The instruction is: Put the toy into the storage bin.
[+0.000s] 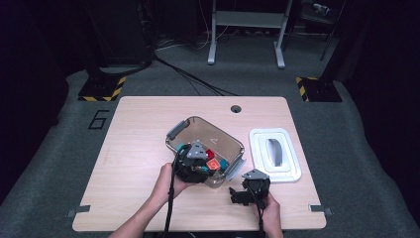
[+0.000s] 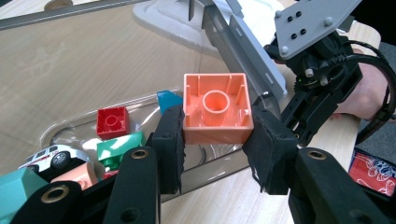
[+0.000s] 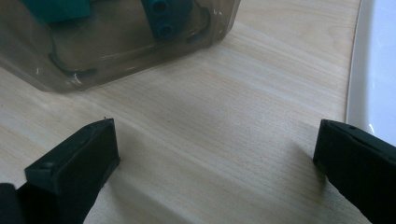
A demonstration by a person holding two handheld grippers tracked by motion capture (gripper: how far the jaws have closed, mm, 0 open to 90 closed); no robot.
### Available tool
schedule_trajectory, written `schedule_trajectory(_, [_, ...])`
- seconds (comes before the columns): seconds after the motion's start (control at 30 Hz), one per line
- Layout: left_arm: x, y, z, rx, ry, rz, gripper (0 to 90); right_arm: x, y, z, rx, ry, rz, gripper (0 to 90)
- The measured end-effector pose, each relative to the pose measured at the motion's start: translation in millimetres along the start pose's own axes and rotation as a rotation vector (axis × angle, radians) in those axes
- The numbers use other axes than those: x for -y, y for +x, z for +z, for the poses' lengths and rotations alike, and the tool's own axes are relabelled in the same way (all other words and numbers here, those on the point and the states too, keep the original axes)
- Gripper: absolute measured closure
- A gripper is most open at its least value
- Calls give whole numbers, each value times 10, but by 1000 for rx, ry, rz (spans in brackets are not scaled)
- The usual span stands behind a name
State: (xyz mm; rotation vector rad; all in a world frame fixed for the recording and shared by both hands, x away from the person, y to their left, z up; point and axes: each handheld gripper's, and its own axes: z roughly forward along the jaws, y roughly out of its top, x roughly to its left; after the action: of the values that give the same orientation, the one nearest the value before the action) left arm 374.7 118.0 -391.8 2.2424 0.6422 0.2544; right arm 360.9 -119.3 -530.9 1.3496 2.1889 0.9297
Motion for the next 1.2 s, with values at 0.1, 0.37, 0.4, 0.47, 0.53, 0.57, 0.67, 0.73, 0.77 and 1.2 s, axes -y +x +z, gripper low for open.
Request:
schedule_trajectory(0.1, [-16,-8,-1,3,1,5,580,0,0,0,0,0,0,0])
schedule_trajectory(0.37, [-22,-32,-52,-10,-12,2,403,0,-1,0,0,0,-1,0])
schedule_trajectory(0.4, [-8,-34,-84,-18,-17,8,385,0,0,0,0,0,-1,0])
schedule_trajectory(0.47, [4,-34,-97,-21,-24,6,369,0,0,0,0,0,0,0])
schedule_trajectory(0.53, [34,-38,-128,-26,-29,4,343,0,0,0,0,0,-1,0])
schedule_trajectory(0.57, [74,-38,-162,-37,-30,8,310,0,0,0,0,0,0,0])
schedule_trajectory(0.67, [150,-36,-215,-56,-32,11,267,0,0,0,0,0,0,0])
schedule_trajectory(0.73, [178,-35,-236,-59,-29,8,242,0,0,0,0,0,0,0])
schedule_trajectory(0.77, [238,-30,-273,-74,-33,5,231,0,0,0,0,0,0,0])
schedule_trajectory(1.2, [666,64,-410,-154,-44,-55,151,0,0,0,0,1,0,0])
